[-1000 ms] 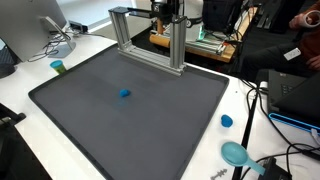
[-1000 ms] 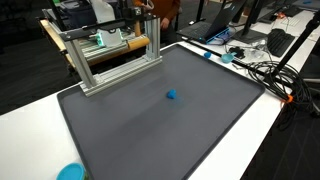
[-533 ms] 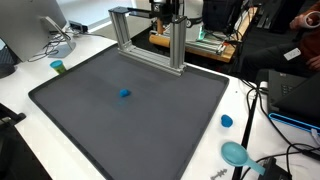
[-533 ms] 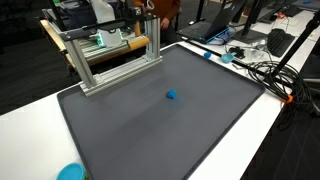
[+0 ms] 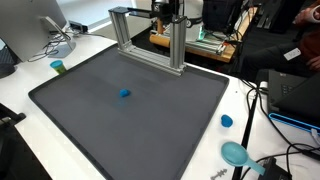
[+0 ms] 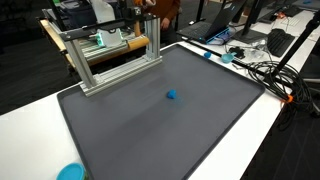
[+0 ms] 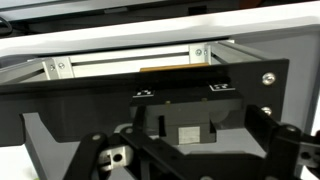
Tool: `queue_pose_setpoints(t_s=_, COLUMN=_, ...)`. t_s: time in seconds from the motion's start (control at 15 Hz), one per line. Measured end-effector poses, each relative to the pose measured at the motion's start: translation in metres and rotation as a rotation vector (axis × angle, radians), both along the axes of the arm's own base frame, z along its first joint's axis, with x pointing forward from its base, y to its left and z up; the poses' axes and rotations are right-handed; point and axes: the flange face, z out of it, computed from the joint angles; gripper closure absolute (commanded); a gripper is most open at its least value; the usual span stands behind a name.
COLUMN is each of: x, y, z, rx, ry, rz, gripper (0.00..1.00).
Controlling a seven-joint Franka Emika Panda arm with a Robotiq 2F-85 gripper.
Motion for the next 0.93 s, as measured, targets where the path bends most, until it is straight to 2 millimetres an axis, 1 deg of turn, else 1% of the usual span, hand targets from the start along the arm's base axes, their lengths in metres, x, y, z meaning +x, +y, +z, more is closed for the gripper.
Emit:
queue_pose_setpoints(t_s=0.27, x=0.002, y=0.002, z=0.002, rx=-0.003, ry=-0.017, rz=0.007, gripper=0.0)
queue_pose_setpoints(t_s=0.6, x=0.009, y=0.002, z=0.005, rx=-0.022, ry=-0.075, rz=0.019, gripper=0.0)
queue_pose_setpoints(t_s=0.93, x=0.012, y=0.0, z=-0.003, rx=-0.022, ry=-0.06, rz=0.02, gripper=0.0)
